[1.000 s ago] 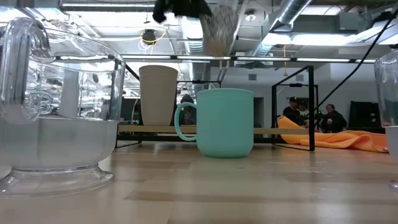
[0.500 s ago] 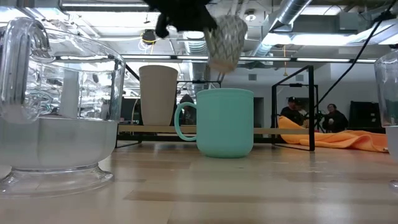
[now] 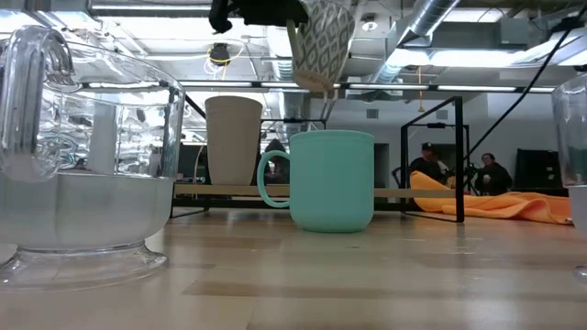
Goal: Stack small to large cups/mugs on shelf
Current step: Put the white mug on the shelf
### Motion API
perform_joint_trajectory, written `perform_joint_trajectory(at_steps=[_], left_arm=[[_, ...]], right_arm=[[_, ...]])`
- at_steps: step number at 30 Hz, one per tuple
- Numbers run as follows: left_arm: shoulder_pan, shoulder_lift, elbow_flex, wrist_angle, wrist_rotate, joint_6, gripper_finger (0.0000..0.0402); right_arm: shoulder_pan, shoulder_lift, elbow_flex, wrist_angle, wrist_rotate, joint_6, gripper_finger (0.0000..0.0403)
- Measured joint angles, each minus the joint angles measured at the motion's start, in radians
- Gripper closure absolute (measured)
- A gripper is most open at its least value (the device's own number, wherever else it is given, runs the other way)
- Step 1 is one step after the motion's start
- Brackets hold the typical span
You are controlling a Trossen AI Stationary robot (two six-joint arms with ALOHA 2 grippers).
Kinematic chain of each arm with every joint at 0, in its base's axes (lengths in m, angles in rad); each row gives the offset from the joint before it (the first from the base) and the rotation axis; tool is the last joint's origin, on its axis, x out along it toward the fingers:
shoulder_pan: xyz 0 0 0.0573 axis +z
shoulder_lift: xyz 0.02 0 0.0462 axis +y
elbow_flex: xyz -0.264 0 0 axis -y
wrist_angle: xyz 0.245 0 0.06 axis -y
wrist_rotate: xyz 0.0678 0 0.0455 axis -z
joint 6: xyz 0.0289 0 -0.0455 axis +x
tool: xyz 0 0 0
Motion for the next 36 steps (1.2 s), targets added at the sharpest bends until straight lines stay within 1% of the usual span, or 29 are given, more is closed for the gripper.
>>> perform_joint_trajectory(at_steps=[3, 7, 9, 11, 16, 22, 25, 32, 36], left_arm=[[0.000, 0.000, 0.000, -0.004, -0.001, 0.001, 0.0349], [0.000, -0.003, 0.000, 0.003, -0.001, 0.019, 0.0349], [0.000, -0.006, 0.000, 0.005, -0.001, 0.022, 0.0349], [-0.001, -0.006, 0.000, 0.009, -0.006, 0.037, 0.0349], [-0.011, -0.007, 0.000, 0.036, -0.021, 0.065, 0.0349], [-0.022, -0.013, 0.000, 0.037, -0.029, 0.096, 0.0349], [-0.023, -0.021, 0.000, 0.038, -0.035, 0.097, 0.0349], [-0.024, -0.032, 0.000, 0.041, -0.035, 0.098, 0.0349], [-0.023, -0.032, 0.000, 0.048, -0.039, 0.101, 0.0349]], right_arm=[[-0.027, 0.051, -0.034, 0.040, -0.072, -0.038, 0.0179], [-0.048, 0.097, -0.058, 0.050, -0.094, -0.091, 0.0183], [-0.063, 0.120, -0.058, 0.060, -0.132, -0.126, 0.0187], [-0.081, 0.132, -0.060, 0.082, -0.180, -0.143, 0.0192], [-0.125, 0.155, -0.058, 0.094, -0.215, -0.173, 0.0199], [-0.173, 0.168, -0.059, 0.090, -0.292, -0.204, 0.0200], [-0.176, 0.179, -0.057, 0.103, -0.330, -0.214, 0.0206], [-0.167, 0.225, -0.058, 0.102, -0.341, -0.251, 0.0234], [-0.166, 0.234, -0.059, 0.098, -0.353, -0.266, 0.0281]])
